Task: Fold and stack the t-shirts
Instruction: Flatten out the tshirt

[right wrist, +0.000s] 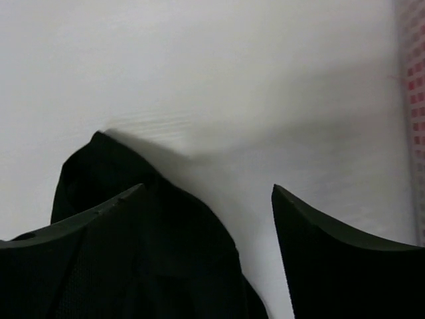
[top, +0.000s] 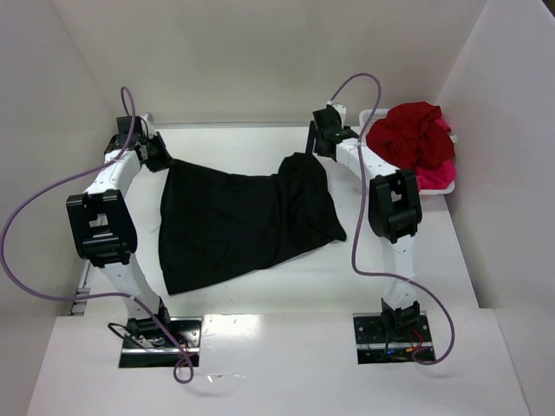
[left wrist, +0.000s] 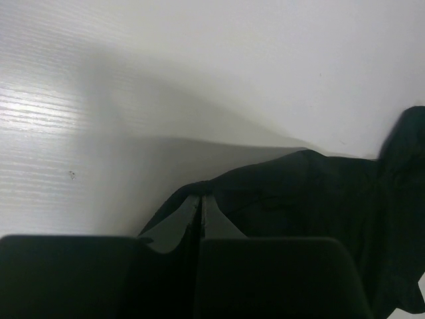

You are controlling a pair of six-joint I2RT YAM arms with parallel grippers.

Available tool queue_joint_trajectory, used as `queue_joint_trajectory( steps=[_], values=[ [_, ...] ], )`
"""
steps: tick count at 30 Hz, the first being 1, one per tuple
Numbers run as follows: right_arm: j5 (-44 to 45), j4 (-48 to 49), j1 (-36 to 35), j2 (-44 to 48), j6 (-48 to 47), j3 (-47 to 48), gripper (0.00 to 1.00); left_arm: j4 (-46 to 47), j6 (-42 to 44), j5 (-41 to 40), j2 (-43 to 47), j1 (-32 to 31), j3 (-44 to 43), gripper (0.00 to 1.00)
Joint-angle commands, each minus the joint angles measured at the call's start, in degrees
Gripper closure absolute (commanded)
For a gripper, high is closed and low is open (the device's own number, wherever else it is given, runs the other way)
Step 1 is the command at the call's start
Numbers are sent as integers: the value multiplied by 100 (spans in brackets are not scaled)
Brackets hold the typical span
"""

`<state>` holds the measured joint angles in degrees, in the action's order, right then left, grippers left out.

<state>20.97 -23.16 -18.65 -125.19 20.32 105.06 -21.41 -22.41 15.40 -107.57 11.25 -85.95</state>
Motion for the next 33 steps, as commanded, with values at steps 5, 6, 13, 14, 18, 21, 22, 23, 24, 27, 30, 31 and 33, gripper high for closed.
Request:
queue_joint_trajectory(
  steps=[5, 6, 13, 14, 18, 21, 22, 23, 24, 27, 30, 31, 33],
  values=[
    [-990, 576, -270, 583, -475, -363, 17, 172, 150, 165, 61, 53, -62, 100],
    [-990, 576, -340, 583, -624, -311, 17, 172, 150, 165, 61, 53, -62, 100],
    [-120, 400, -613, 328, -810, -300, 20, 119, 202, 218, 61, 53, -62, 100],
    [-120, 339, -509, 380, -714, -371, 20, 119, 202, 218, 61, 53, -62, 100],
    [-120, 425, -280, 635, -537, -828, 22, 119, 202, 218, 61, 53, -62, 100],
    [-172, 479, -148, 741, -406, -1171, 22, 119, 202, 271, 61, 53, -62, 100],
    [-172, 479, -86, 741, -406, -1224, 22, 119, 255, 271, 61, 53, -62, 100],
    [-172, 479, -86, 741, -353, -1224, 22, 119, 255, 271, 61, 53, -62, 100],
    [-172, 548, -86, 741, -353, -1224, 24, 119, 255, 323, 61, 53, -62, 100],
    [-488, 742, -24, 688, -406, -1224, 25, 119, 255, 323, 61, 53, -62, 100],
    [-778, 935, -24, 636, -476, -1224, 28, 119, 255, 323, 61, 53, -62, 100],
    [-779, 936, -24, 636, -476, -1172, 28, 119, 255, 323, 61, 53, -62, 100],
    [-1050, 1015, -24, 583, -476, -1067, 31, 119, 255, 323, 61, 53, -62, 100]
  ],
)
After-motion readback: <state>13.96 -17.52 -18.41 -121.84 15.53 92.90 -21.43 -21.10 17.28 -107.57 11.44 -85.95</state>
